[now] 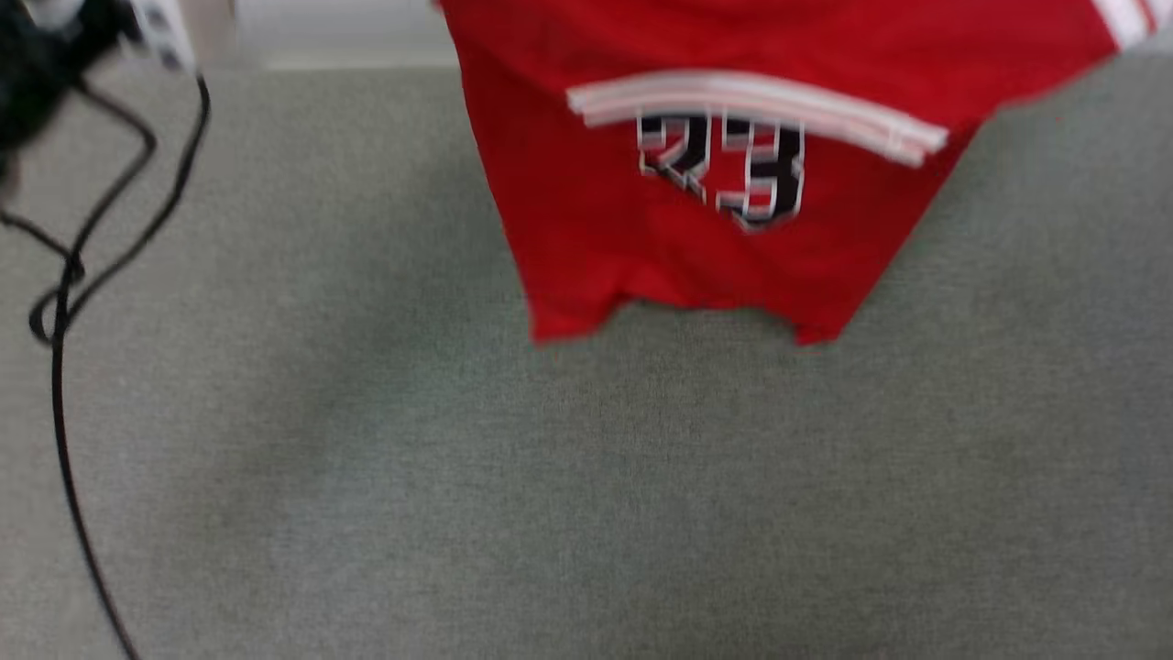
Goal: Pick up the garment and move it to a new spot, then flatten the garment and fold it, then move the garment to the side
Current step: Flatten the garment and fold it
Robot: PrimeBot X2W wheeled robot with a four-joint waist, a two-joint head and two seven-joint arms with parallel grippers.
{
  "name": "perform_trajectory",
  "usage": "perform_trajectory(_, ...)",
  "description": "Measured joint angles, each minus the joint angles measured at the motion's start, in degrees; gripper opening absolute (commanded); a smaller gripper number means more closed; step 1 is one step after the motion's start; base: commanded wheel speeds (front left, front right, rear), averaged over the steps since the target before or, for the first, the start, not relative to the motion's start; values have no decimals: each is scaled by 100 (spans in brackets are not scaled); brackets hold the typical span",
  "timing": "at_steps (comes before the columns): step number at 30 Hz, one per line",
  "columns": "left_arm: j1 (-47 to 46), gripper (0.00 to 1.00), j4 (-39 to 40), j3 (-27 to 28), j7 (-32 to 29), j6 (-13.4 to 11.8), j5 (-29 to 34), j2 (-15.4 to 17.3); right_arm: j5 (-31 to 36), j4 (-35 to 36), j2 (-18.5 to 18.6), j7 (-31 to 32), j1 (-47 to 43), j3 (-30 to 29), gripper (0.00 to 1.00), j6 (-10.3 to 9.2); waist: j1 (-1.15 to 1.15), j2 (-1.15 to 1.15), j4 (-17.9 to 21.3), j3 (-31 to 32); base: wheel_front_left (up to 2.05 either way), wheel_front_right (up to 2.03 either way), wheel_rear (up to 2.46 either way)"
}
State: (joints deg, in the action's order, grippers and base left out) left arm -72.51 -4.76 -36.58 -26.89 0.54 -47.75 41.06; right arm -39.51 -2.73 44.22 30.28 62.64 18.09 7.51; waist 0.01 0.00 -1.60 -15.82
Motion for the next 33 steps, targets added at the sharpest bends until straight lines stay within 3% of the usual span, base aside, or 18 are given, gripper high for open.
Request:
perform_trajectory(10,-2182,0,-1639,234,411,301,379,-745,1028,-1625,-660,-519,2673,555,0,0,1,0,-22,-1026,0,0,0)
perform_trajectory(16,-2852,0,-2390,342,730,403,435,-931,1363,-2438,-1011,-947,3662,711,0,0,1,0,-62,-1398,0,0,0)
perform_trajectory(23,-2582,0,-2962,218,1100,555,327,-1090,1362,-3127,-1245,-1423,3589,1121,0,0,1,0,-95,-1574,0,0,0)
perform_trajectory(33,-737,0,-3104,20,1797,649,-88,-1025,791,-3783,-1483,-2340,2130,1585,0,0,0,0,-3,-1253,0,0,0)
